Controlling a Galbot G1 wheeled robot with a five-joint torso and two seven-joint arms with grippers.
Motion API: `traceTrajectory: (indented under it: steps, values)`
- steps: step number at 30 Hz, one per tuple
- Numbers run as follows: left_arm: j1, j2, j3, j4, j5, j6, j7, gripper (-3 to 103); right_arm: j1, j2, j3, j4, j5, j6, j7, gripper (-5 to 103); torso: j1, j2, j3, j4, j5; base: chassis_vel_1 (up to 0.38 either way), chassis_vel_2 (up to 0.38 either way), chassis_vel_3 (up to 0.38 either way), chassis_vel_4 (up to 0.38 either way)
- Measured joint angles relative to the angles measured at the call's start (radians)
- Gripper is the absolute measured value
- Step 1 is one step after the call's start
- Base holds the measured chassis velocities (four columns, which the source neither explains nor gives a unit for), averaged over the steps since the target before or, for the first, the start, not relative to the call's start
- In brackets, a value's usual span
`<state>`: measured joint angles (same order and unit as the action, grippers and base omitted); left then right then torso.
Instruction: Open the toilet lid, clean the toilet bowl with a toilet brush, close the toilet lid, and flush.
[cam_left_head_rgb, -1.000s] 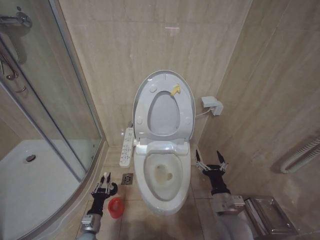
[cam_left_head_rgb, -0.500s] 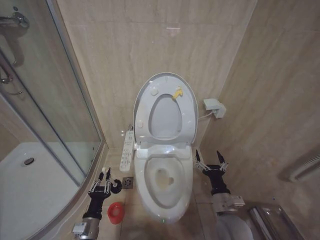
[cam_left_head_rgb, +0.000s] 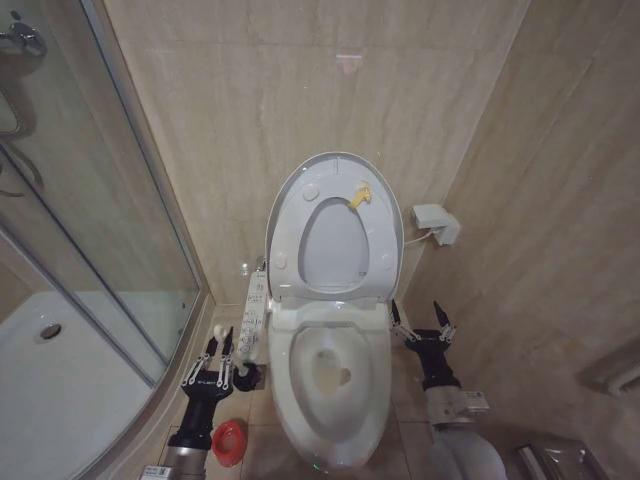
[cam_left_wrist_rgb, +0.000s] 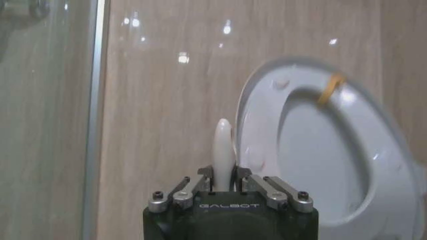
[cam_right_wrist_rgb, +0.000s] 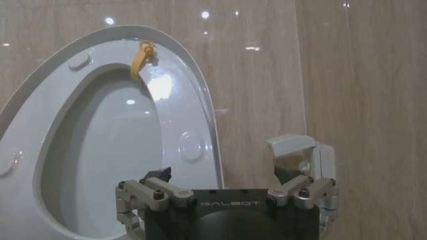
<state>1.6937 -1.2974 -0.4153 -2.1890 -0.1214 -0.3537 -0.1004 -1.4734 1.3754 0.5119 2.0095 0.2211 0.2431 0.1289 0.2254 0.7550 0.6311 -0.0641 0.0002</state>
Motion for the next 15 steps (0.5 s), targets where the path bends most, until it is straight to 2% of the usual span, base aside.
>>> traceTrajectory:
  steps: [7, 15]
  values:
    - [0.015, 0.02, 0.024, -0.133, 0.006, 0.044, 0.001, 21, 0.0, 0.0, 0.0, 0.0, 0.0, 0.0, 0.0, 100, 0.001, 0.0, 0.0, 0.0002, -0.0001, 0.009, -0.003, -0.003, 0.004]
    - [-0.05, 0.055, 0.061, -0.156, -0.03, 0.079, 0.025, 21, 0.0, 0.0, 0.0, 0.0, 0.0, 0.0, 0.0, 100, 0.001, 0.0, 0.0, 0.0001, -0.0001, 0.0, 0.0, 0.0, 0.0]
